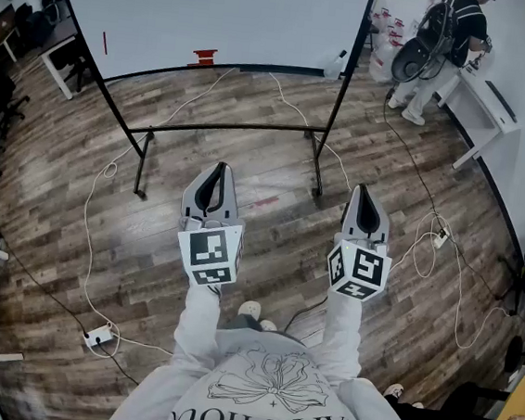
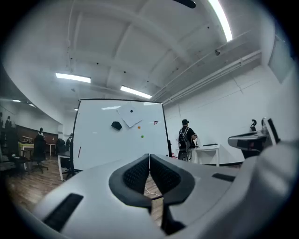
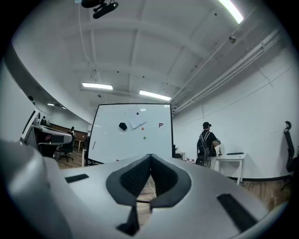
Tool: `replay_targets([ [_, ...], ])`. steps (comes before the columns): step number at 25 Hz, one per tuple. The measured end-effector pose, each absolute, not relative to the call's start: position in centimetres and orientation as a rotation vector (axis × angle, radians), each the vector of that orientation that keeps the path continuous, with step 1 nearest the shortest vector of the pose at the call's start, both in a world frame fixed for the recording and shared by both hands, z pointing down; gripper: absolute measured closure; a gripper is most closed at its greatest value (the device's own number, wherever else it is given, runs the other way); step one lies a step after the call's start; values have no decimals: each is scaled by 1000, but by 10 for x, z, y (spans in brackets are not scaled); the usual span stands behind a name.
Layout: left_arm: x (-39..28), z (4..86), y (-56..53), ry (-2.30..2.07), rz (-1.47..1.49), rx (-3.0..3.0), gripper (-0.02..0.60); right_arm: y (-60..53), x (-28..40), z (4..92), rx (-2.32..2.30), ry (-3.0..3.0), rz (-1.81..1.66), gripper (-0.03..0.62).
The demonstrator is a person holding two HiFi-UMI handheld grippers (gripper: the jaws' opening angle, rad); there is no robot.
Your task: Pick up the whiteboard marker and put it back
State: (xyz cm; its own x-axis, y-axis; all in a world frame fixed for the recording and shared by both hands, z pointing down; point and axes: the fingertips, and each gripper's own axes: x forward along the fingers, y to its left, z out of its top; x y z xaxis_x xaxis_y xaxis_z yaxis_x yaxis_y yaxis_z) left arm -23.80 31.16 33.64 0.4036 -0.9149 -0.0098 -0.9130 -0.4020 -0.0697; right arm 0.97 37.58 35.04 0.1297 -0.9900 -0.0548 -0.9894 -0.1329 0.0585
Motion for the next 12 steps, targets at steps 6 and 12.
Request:
replay_targets([
  [6,-240,338,301,1688,-60,-2567,574,367,10,352,2361,-2060,-124,591],
  [12,-239,341,289,1689,-62,-2574,574,355,9,356,2355,-2073,-106,591],
])
